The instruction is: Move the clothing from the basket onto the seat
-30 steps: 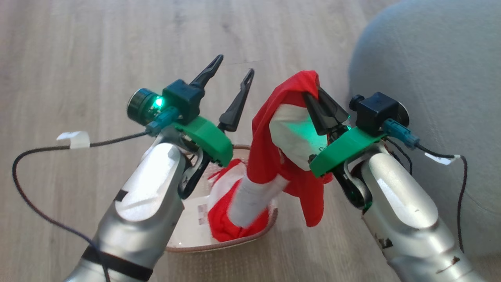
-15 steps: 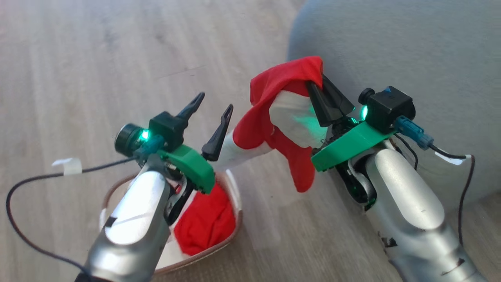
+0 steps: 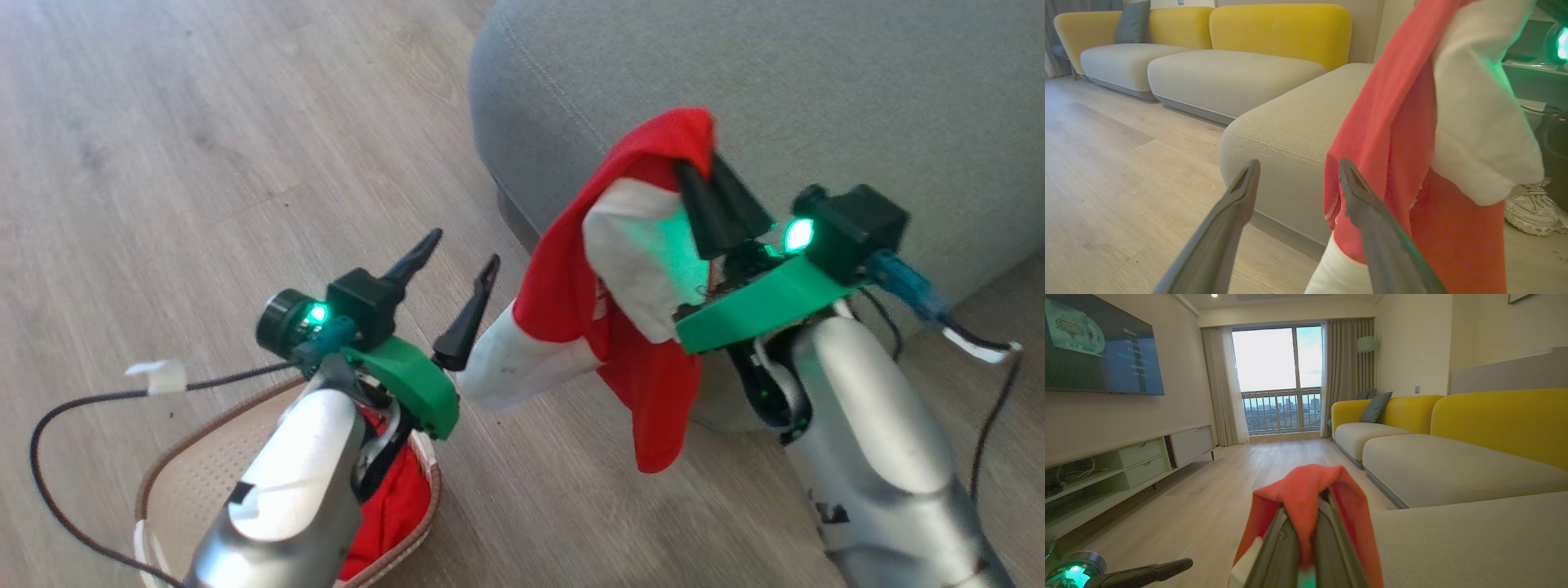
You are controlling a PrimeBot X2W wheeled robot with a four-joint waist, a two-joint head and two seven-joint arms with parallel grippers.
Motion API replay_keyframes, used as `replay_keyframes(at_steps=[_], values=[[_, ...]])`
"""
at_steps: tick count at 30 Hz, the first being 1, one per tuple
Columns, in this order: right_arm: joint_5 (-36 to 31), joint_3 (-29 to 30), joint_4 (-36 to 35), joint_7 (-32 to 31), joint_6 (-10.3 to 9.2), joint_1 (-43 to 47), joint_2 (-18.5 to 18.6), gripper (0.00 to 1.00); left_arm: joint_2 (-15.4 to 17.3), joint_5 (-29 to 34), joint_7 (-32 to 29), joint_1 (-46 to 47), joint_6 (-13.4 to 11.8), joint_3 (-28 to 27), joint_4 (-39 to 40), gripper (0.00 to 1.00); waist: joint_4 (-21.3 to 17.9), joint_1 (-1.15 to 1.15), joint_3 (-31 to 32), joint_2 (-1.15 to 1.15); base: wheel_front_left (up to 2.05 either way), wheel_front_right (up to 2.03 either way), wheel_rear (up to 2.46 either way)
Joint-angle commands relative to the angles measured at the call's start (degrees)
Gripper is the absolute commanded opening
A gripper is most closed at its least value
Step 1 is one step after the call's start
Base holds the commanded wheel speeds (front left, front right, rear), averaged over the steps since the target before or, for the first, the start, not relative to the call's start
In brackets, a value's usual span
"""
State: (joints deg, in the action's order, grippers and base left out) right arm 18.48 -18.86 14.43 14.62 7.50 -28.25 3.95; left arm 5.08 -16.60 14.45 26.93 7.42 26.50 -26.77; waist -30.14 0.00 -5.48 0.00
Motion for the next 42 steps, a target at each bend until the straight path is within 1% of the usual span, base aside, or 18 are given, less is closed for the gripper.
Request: replay_keyframes(at_steps=[1,8,11,14,20,27,33,34,40,42], values=[[-0.79,0.48,-3.1,0.38,-0.01,0.26,-0.9,0.0,0.95,-0.54,0.55,2.74,0.05,-0.89,1.79,1.0,-0.57,0.0,-0.47,0.0,0.0,0.0,0.0],[-2.91,4.59,-6.71,0.38,-0.01,3.48,0.23,0.0,1.02,-2.23,0.55,5.1,0.06,2.68,1.09,1.0,-1.44,0.0,-1.91,0.0,0.0,0.0,0.0],[-3.77,5.37,-7.15,0.38,-0.01,3.44,1.64,0.0,1.23,-2.51,0.55,5.57,0.06,3.55,1.13,1.0,-1.69,0.0,-3.1,0.0,0.0,0.0,0.0],[-4.74,6.1,-6.95,0.38,-0.01,1.49,3.29,0.0,1.82,-2.62,0.55,5.92,0.06,4.25,1.65,1.0,-1.76,0.0,-4.95,0.0,0.0,0.0,0.0],[-6.87,7.62,-5.32,0.38,-0.01,-6.43,6.89,0.0,4.22,-2.25,0.55,6.1,0.06,4.73,3.05,1.0,-1.82,0.0,-9.93,0.0,0.0,0.0,0.0],[-8.48,10.81,-0.74,0.38,-0.01,-18.5,11.23,0.0,7.83,-1.02,0.55,6.61,0.06,3.57,5.27,1.0,-1.94,0.0,-17.18,0.0,0.0,0.0,0.0],[-10.92,16.94,3.77,0.38,-0.01,-27.48,15.34,0.0,9.79,-0.31,0.55,8.15,0.06,4.64,6.94,1.0,0.29,0.0,-22.54,0.0,0.0,0.0,0.0],[-10.92,16.94,3.77,0.38,-0.01,-27.48,15.34,0.0,9.79,-0.31,0.55,8.15,0.06,4.64,6.94,1.0,0.29,0.0,-22.54,0.0,0.0,0.0,0.0],[-14.54,22.13,10.28,0.38,-0.01,-36.45,20.52,0.0,10.95,-0.41,0.55,10.47,0.06,6.11,8.03,1.0,2.91,0.0,-26.9,0.0,0.0,0.0,0.0],[-16.41,23.93,13.17,0.35,-0.01,-39.25,22.8,0.0,11.18,-0.35,0.55,11.2,0.06,6.82,8.38,1.0,3.99,0.0,-28.26,0.0,0.0,0.0,0.0]])
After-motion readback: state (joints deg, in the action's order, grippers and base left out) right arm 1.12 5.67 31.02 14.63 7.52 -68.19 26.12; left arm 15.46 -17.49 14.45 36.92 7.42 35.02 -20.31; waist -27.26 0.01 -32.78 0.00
